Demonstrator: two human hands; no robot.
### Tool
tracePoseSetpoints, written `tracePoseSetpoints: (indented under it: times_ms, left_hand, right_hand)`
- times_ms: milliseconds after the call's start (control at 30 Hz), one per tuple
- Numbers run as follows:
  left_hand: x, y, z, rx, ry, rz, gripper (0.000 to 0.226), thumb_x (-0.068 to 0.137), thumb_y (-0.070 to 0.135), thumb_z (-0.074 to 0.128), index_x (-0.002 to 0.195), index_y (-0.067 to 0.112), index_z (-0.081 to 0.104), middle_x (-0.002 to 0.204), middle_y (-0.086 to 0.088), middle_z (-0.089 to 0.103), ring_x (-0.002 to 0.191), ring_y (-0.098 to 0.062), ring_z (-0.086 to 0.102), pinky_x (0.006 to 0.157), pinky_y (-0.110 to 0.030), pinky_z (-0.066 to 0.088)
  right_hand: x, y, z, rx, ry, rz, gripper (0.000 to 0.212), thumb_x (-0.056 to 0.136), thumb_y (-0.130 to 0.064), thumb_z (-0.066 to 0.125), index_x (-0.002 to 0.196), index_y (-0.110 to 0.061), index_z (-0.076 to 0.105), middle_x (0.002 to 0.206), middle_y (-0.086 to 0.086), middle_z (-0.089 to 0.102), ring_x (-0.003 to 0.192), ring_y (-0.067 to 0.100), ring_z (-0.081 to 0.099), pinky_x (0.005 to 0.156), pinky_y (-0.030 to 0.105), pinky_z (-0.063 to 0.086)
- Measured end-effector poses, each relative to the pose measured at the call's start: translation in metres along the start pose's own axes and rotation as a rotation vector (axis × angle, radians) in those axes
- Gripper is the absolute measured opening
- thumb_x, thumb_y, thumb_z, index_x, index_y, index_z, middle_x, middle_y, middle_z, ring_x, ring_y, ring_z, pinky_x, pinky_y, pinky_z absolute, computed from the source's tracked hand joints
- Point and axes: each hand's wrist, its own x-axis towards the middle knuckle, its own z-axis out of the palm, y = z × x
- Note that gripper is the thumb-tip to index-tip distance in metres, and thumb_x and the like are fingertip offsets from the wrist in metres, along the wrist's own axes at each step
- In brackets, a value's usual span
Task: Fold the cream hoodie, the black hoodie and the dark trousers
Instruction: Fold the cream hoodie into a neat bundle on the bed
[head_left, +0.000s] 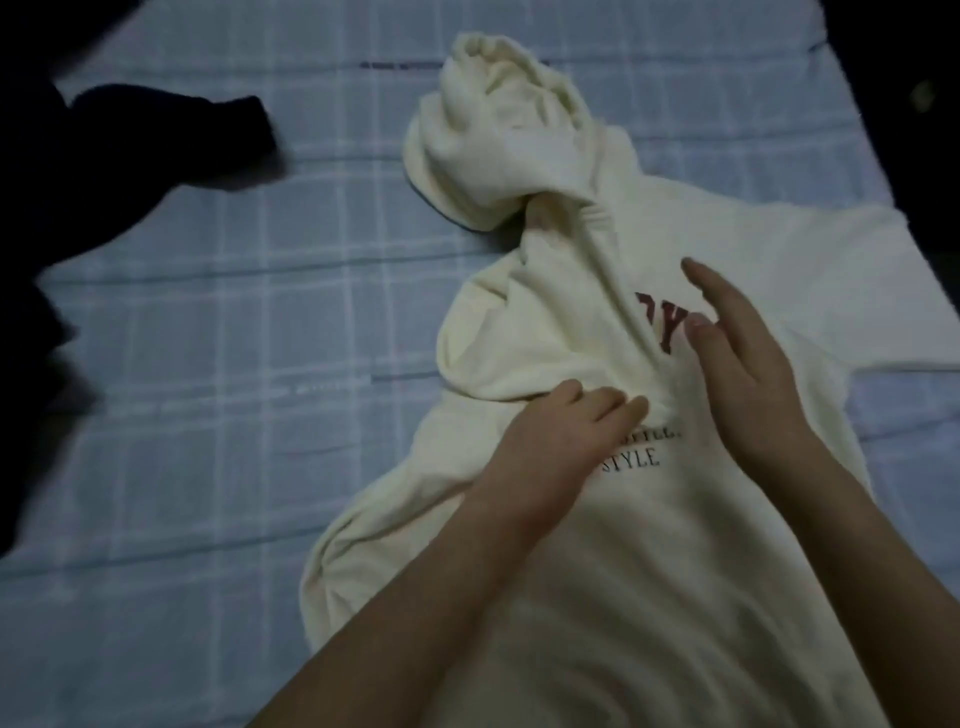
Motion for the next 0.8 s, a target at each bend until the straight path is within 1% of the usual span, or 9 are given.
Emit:
tracePoseSetpoints:
  times_ms: [100, 200, 267, 367, 433, 500, 567, 667, 800]
  left_hand:
    - [-0.007, -0.007, 0.030, 0.081, -0.049, -0.028, 0.040, 0.083, 0.013, 0.046, 0.117, 0.007, 0.067, 0.110, -0.009, 0.068, 0.081, -0.027, 0.059, 0.060, -0.037, 0.053]
    - [-0.013, -0.002, 0.018, -0.030, -0.077, -0.052, 0.034, 0.091, 0.014, 0.057, 0.124, 0.012, 0.064, 0.129, -0.007, 0.060, 0.103, -0.027, 0.058, 0.081, -0.039, 0.054]
    - [-0.023, -0.002, -0.015, -0.214, -0.007, -0.104, 0.030, 0.093, 0.013, 0.057, 0.122, 0.013, 0.064, 0.131, -0.005, 0.058, 0.113, -0.019, 0.057, 0.092, -0.028, 0.048]
    - [-0.032, -0.033, -0.060, -0.217, 0.328, -0.435, 0.022, 0.091, 0.010, 0.058, 0.110, 0.016, 0.066, 0.113, 0.002, 0.060, 0.089, -0.006, 0.059, 0.078, -0.012, 0.043]
    - [-0.026, -0.069, -0.070, -0.284, 0.404, -0.769, 0.021, 0.091, 0.013, 0.059, 0.108, 0.025, 0.064, 0.113, 0.004, 0.059, 0.084, -0.001, 0.058, 0.074, -0.009, 0.043]
    - [-0.015, -0.098, -0.069, -0.506, 0.295, -0.974, 0.020, 0.092, 0.021, 0.062, 0.111, 0.027, 0.063, 0.113, -0.001, 0.065, 0.094, -0.015, 0.065, 0.086, -0.024, 0.052]
    - [-0.004, -0.113, -0.065, -0.602, 0.133, -0.979, 0.026, 0.092, 0.025, 0.064, 0.118, 0.025, 0.062, 0.108, -0.004, 0.069, 0.099, -0.022, 0.067, 0.094, -0.039, 0.053]
    - [0.008, -0.113, -0.062, -0.639, 0.000, -0.899, 0.032, 0.091, 0.018, 0.064, 0.122, 0.027, 0.062, 0.104, -0.003, 0.069, 0.092, -0.018, 0.067, 0.083, -0.035, 0.055]
    - [0.005, -0.114, -0.065, -0.749, 0.049, -0.929, 0.035, 0.089, 0.001, 0.063, 0.121, 0.016, 0.067, 0.111, -0.003, 0.068, 0.100, -0.012, 0.064, 0.083, -0.019, 0.052]
  right_hand:
    - [-0.017, 0.040, 0.004, -0.048, -0.075, 0.018, 0.039, 0.106, -0.022, 0.038, 0.142, -0.035, 0.045, 0.143, -0.025, 0.042, 0.126, -0.027, 0.030, 0.105, 0.000, 0.020]
    - [-0.027, 0.060, 0.011, -0.058, -0.136, 0.073, 0.041, 0.104, -0.024, 0.040, 0.144, -0.034, 0.046, 0.148, -0.018, 0.044, 0.132, -0.013, 0.036, 0.113, 0.014, 0.026]
    - [-0.031, 0.055, 0.013, -0.059, -0.079, 0.060, 0.043, 0.102, -0.025, 0.044, 0.145, -0.029, 0.047, 0.145, -0.019, 0.045, 0.132, -0.006, 0.038, 0.113, 0.017, 0.029]
    - [-0.034, 0.019, 0.020, -0.048, 0.052, -0.123, 0.044, 0.099, -0.023, 0.047, 0.142, -0.019, 0.051, 0.143, -0.010, 0.051, 0.134, 0.007, 0.044, 0.112, 0.018, 0.031]
    - [-0.031, -0.011, 0.035, -0.038, 0.022, -0.287, 0.042, 0.098, -0.020, 0.050, 0.139, -0.012, 0.054, 0.142, 0.000, 0.054, 0.133, 0.013, 0.047, 0.113, 0.022, 0.032]
    - [-0.023, -0.031, 0.059, -0.083, -0.059, -0.419, 0.044, 0.096, -0.022, 0.055, 0.137, -0.009, 0.055, 0.138, 0.006, 0.057, 0.129, 0.017, 0.048, 0.112, 0.024, 0.033]
    - [-0.013, -0.037, 0.081, -0.181, -0.161, -0.449, 0.052, 0.090, -0.033, 0.061, 0.138, -0.013, 0.056, 0.135, 0.002, 0.059, 0.123, 0.020, 0.049, 0.107, 0.034, 0.040]
    - [-0.007, -0.027, 0.098, -0.306, -0.298, -0.352, 0.067, 0.079, -0.050, 0.066, 0.140, -0.024, 0.054, 0.138, -0.005, 0.054, 0.120, 0.024, 0.049, 0.102, 0.041, 0.042]
    - [-0.007, -0.016, 0.098, -0.227, -0.249, -0.361, 0.045, 0.085, -0.032, 0.071, 0.129, -0.021, 0.065, 0.134, 0.001, 0.057, 0.115, 0.027, 0.056, 0.097, 0.026, 0.036]
